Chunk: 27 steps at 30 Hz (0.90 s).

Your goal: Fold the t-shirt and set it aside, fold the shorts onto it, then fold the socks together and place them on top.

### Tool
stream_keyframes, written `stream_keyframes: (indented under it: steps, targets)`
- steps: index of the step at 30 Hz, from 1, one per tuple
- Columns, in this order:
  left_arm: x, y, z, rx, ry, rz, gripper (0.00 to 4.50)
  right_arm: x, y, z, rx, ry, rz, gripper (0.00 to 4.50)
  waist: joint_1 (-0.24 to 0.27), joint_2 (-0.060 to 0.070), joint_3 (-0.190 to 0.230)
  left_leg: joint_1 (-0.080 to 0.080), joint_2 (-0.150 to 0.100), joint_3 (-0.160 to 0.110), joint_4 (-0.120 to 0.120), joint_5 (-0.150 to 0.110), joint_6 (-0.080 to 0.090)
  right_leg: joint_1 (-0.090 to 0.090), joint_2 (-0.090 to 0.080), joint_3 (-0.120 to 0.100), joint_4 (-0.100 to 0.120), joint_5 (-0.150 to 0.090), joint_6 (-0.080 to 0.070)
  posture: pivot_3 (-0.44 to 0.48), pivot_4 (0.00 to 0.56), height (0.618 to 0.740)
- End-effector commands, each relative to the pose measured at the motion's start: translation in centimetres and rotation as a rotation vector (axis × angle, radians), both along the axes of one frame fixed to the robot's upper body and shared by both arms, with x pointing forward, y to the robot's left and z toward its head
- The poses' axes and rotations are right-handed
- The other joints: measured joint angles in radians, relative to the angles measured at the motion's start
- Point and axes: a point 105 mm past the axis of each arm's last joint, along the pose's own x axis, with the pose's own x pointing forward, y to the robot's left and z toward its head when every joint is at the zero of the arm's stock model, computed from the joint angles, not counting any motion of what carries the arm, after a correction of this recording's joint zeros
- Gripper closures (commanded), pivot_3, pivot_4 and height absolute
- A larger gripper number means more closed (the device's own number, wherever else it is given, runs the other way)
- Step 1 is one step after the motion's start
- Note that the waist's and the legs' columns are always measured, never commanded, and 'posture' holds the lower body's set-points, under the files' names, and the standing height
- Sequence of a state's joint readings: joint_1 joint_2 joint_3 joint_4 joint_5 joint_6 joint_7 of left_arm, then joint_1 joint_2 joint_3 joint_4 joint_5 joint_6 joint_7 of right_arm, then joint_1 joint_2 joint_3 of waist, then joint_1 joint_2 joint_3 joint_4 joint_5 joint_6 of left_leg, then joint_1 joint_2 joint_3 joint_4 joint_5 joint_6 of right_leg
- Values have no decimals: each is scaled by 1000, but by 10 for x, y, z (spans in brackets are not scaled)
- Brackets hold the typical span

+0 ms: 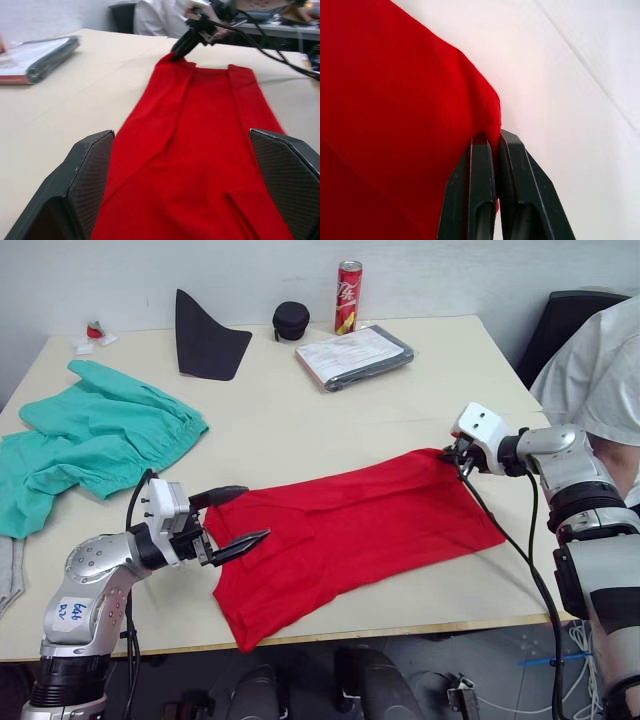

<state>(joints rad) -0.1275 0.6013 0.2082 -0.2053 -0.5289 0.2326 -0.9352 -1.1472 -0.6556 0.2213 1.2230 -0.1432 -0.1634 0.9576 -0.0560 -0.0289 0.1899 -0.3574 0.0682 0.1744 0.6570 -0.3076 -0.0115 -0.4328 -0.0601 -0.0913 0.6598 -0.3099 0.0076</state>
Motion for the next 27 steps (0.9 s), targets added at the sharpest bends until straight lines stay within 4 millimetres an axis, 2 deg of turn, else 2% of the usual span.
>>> stream_keyframes:
  steps: [1, 5, 6, 7, 11, 13, 15, 17, 18, 20, 23, 25, 27]
  targets:
    - [2, 4, -4, 4, -13, 41, 0, 2, -4, 13, 27, -49, -7, 4436, 0, 0, 0, 0, 0, 0, 0, 0, 0, 0, 0, 0, 0, 0, 0, 0, 150, 740]
    - [10, 3, -8, 1, 26, 34, 0, -4, -8, 17, 114, -29, 6, 4436, 0, 0, 0, 0, 0, 0, 0, 0, 0, 0, 0, 0, 0, 0, 0, 0, 150, 740]
    - [12, 4, -6, -10, 38, 29, 0, -5, -11, 19, 128, -30, 7, 3962, 1, 1, 0, 0, 0, 0, 0, 0, 0, 0, 0, 0, 0, 0, 0, 0, 150, 740]
    - [15, 3, -4, -19, 48, 17, 0, -8, -15, 21, 146, -17, 5, 3789, 1, 1, 0, 0, 0, 0, 0, 0, 0, 0, 0, 0, 0, 0, 0, 0, 150, 740]
    - [30, 4, 3, 20, 54, -24, 0, -20, -36, 37, 226, -29, -3, 2436, 9, 1, 0, 0, 0, 0, 0, 0, 0, 0, 0, 0, 0, 0, 0, 0, 150, 740]
    - [49, 10, 6, 50, 62, -18, 0, -35, -53, 46, 308, -6, -27, 1702, 18, 1, 1, 0, 0, 0, 0, 0, 1, 0, 0, 0, 0, 0, 0, 0, 150, 740]
    - [69, 15, 4, 112, 91, -14, 0, -51, -70, 56, 461, 14, -101, 994, 30, 1, 1, 0, 0, 0, 1, 0, 1, 0, 0, -1, 0, 0, 0, 0, 150, 740]
    - [84, 18, 0, 160, 128, -12, 0, -74, -76, 54, 557, 81, -155, 228, 32, 1, 1, -1, 0, -1, 1, 0, 1, 0, 0, -1, 0, 0, 0, 0, 150, 740]
    - [90, 18, -2, 183, 140, -18, 0, -87, -77, 50, 585, 133, -191, 8, 33, 1, 1, -1, 0, -1, 1, 0, 1, 0, 0, -2, 0, 0, 0, 0, 150, 740]
    - [97, 17, -7, 213, 217, -59, 0, -115, -80, 36, 626, 237, -311, 8, 32, 1, 1, -2, 0, -2, 1, 0, 0, 0, 0, -2, -1, 0, 0, 0, 150, 740]
    - [115, 16, -7, 255, 222, -21, 0, -147, -79, 18, 711, 326, -480, 8, 25, 1, 1, -6, -1, -1, 1, 0, 1, -6, 0, -1, 1, 0, 0, 0, 150, 740]
    - [120, 15, -9, 269, 233, -18, 0, -164, -75, 7, 745, 382, -546, 8, 21, 1, 1, -12, 0, -1, 5, 0, 1, -12, 0, -2, 4, 1, 1, 0, 150, 740]
    - [123, 13, -15, 306, 255, -16, 0, -176, -69, -7, 786, 434, -605, 8, 21, 0, 1, -12, -1, -2, 5, 0, 1, -12, 0, -2, 4, 1, 0, 0, 150, 740]
